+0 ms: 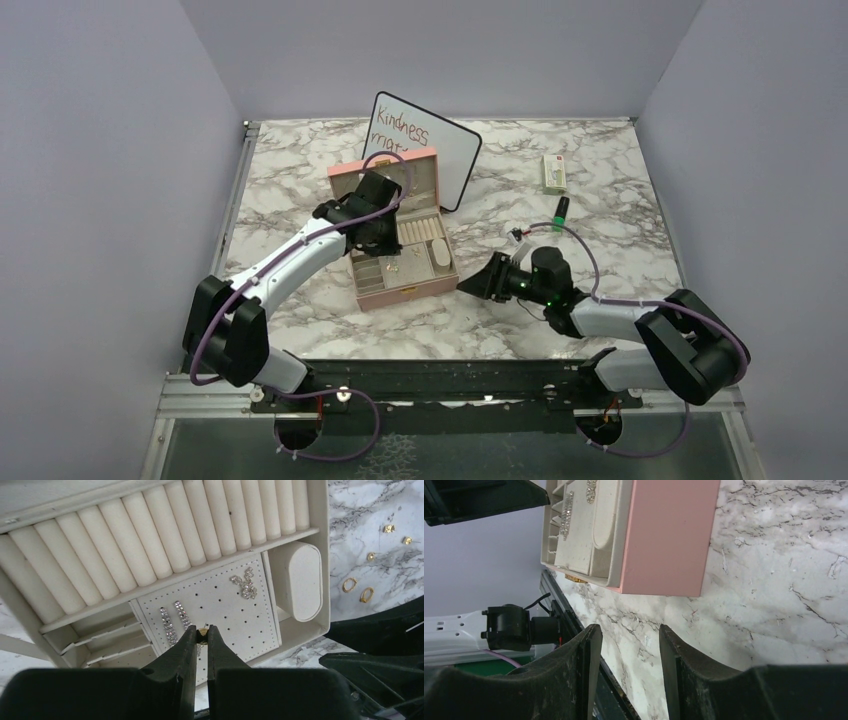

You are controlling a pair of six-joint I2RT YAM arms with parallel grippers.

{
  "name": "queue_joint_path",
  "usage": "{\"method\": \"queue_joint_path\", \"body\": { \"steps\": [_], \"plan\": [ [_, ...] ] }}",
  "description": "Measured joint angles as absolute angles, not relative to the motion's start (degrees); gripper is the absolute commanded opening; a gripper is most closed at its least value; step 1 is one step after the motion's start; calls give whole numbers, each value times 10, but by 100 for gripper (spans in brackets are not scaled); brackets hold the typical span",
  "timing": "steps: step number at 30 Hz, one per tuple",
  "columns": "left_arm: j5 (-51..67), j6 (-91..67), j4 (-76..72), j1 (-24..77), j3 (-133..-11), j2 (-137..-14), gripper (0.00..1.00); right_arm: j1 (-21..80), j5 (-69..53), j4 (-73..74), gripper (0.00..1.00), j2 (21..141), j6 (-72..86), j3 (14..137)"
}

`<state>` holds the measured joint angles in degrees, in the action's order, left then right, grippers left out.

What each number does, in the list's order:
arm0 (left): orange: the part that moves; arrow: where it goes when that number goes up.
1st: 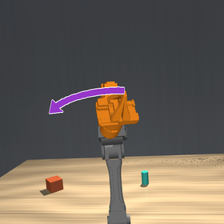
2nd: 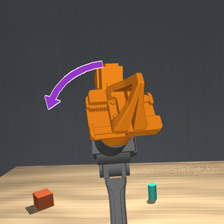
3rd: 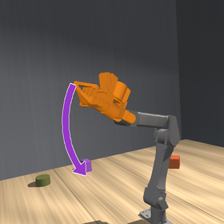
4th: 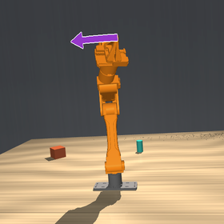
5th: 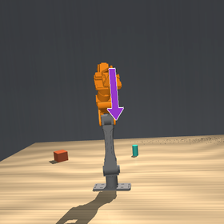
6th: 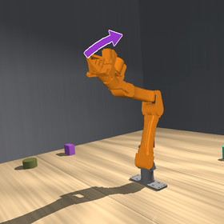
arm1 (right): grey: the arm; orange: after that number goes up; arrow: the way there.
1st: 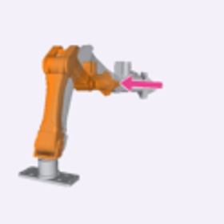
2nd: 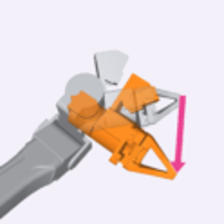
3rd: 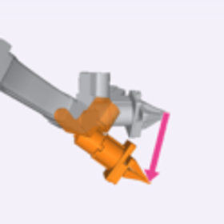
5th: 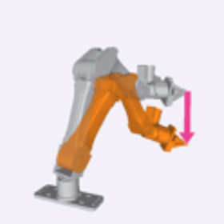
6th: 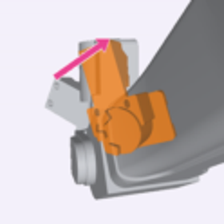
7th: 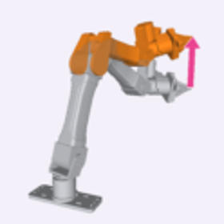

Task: Organize the mixed jewelry

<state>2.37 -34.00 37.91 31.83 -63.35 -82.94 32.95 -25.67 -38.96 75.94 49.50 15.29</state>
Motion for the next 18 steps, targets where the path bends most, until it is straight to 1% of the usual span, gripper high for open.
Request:
{"method": "queue_joint_path", "body": {
  "steps": [7,18],
  "plan": [
    [-9,-340,389,318,-652,-839,9,329,-255,-442,50,760,496,131],
    [-17,-340,390,319,-659,-862,8,329,-251,-512,51,764,511,95]
  ]
}}
